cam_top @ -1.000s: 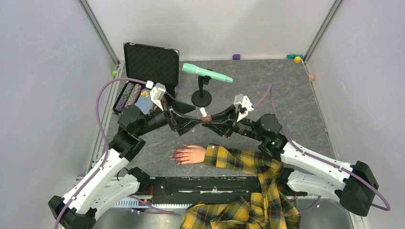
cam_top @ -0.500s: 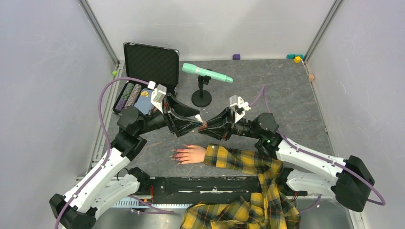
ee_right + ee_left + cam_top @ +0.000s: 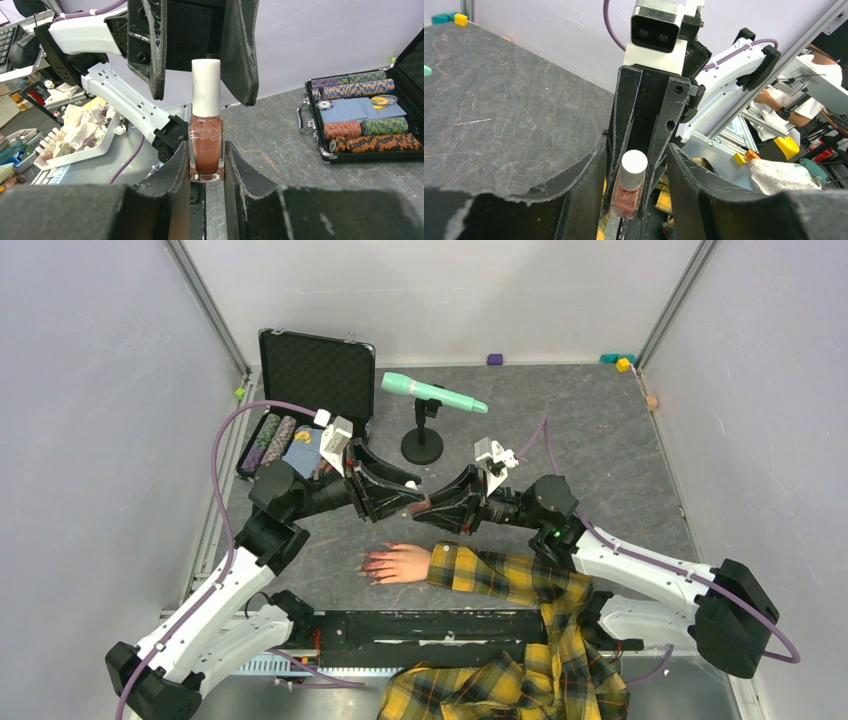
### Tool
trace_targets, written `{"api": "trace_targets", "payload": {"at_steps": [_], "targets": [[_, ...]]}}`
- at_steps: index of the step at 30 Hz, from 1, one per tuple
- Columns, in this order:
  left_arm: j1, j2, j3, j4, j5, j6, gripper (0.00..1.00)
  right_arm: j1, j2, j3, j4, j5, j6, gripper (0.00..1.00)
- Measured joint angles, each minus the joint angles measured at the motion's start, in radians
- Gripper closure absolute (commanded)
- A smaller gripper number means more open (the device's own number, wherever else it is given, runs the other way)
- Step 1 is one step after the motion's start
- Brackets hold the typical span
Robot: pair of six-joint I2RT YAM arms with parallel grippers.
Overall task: Paint the nails
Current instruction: Unscrew the nail polish bottle.
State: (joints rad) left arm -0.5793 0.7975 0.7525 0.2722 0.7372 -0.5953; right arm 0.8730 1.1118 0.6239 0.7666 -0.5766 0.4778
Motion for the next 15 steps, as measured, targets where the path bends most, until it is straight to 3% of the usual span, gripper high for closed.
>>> {"api": "trace_targets", "payload": {"at_steps": [7, 15], "targets": [[0.001, 0.001, 0.0, 0.001, -0.002, -0.003, 0.76, -0.005, 0.016, 0.0, 0.013, -0.004, 0.016, 1.0], [0.002, 0.001, -0.004, 0.005, -0.01, -0.003, 0.98, -0.005, 0.016, 0.0, 0.018, -0.005, 0.018, 1.0]]}}
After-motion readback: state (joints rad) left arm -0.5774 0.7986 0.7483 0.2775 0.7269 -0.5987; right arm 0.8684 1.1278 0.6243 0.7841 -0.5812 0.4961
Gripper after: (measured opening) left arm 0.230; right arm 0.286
